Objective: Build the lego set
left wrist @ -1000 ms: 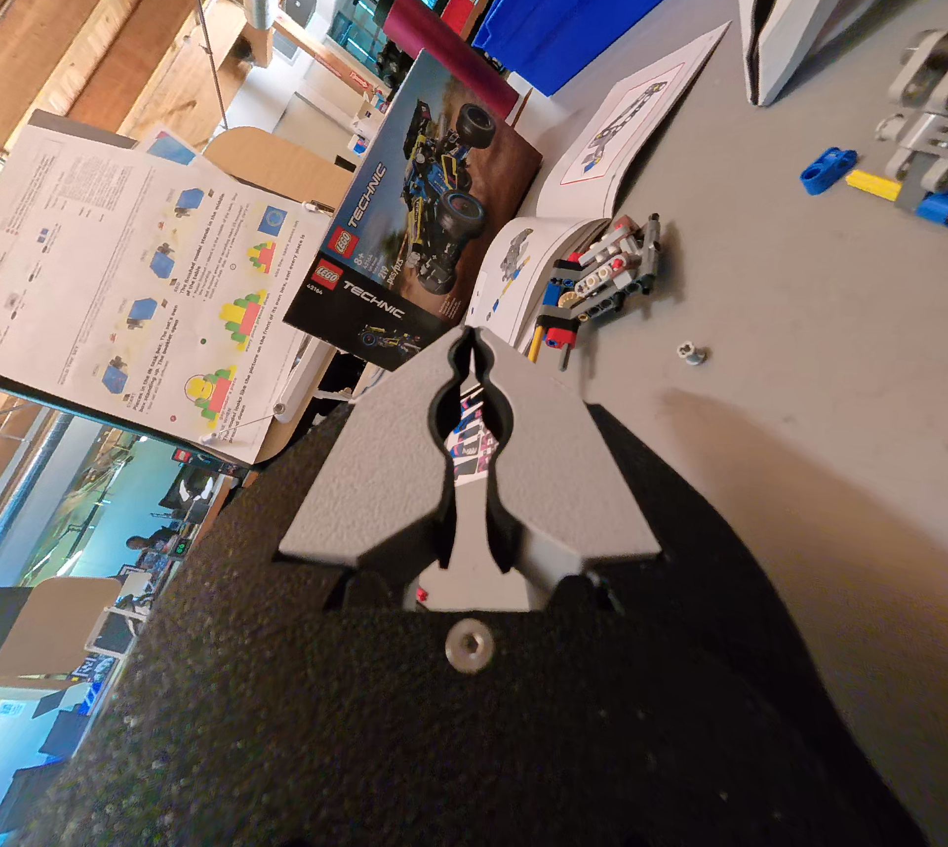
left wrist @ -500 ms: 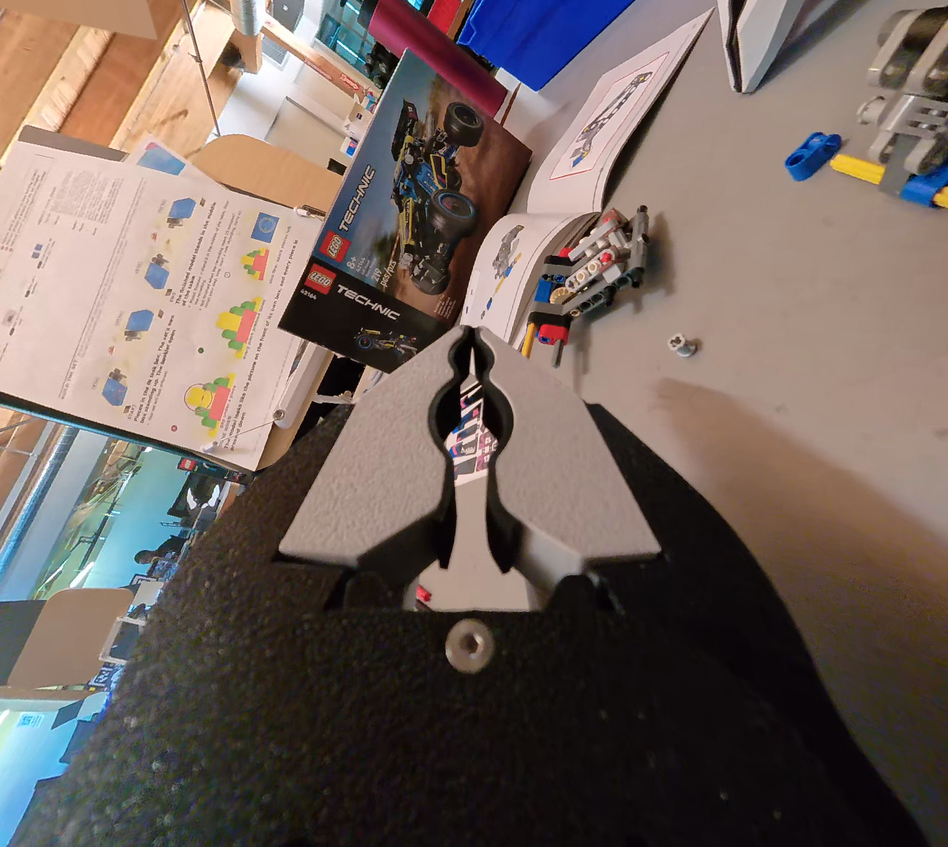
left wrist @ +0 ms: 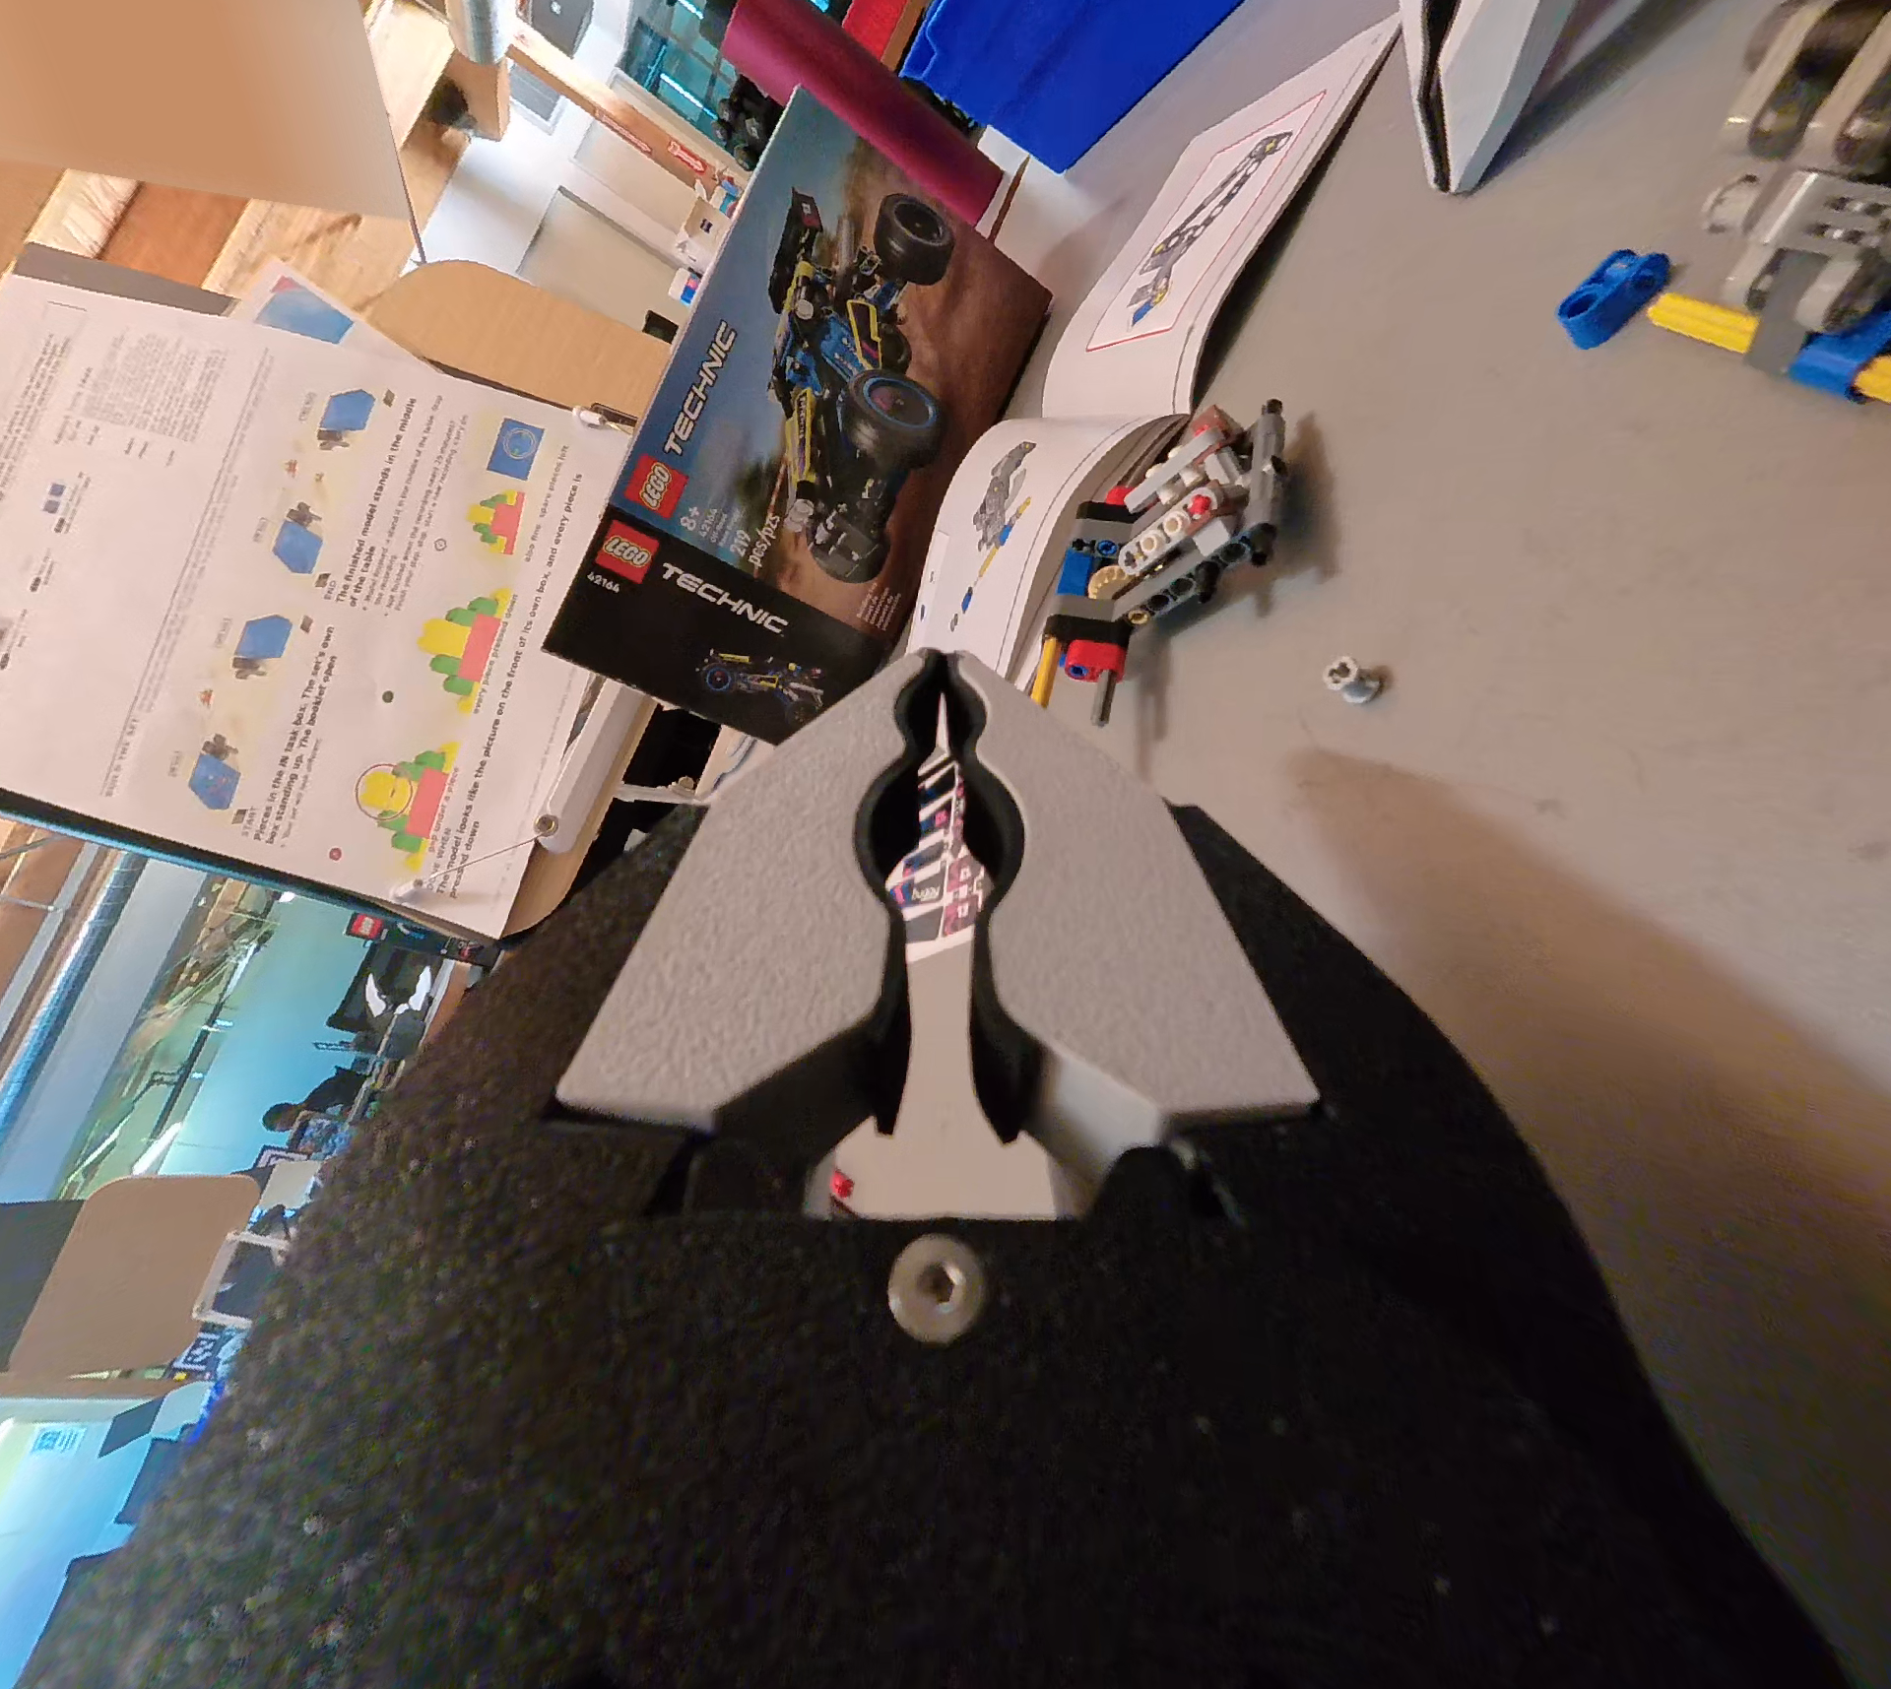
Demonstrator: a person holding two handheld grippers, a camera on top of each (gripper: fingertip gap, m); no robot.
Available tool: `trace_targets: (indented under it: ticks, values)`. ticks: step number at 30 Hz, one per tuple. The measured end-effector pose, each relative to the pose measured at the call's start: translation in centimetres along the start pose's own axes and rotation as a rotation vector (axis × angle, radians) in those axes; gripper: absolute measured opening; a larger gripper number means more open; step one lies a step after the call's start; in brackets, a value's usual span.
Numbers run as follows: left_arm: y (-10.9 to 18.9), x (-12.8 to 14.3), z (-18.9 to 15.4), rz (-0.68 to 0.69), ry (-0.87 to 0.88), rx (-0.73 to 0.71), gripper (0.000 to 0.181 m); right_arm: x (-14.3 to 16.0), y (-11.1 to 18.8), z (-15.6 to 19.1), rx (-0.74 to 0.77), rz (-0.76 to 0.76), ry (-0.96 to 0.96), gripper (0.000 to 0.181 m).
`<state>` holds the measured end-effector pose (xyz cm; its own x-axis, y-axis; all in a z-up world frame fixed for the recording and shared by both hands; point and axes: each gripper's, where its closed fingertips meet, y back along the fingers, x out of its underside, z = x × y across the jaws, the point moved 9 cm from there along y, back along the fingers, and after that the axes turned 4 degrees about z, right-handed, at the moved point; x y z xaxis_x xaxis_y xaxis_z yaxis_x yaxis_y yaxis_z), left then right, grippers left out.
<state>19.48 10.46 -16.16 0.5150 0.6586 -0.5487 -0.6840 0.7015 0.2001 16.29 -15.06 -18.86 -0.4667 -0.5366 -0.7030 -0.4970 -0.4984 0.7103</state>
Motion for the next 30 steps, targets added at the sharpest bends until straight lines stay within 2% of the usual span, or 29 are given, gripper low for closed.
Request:
trace_targets:
  ticks: [22,30]
  values:
    - [-0.07,0.02,-0.14,0.003,-0.016,0.008,0.000,-0.03,0.02,0.01,-0.006,0.000,-0.006,0.000]
    - [-0.41,0.67,0.14,0.063,0.010,-0.001,0.000,-0.03,0.18,-0.06,-0.025,-0.004,-0.009,0.000]
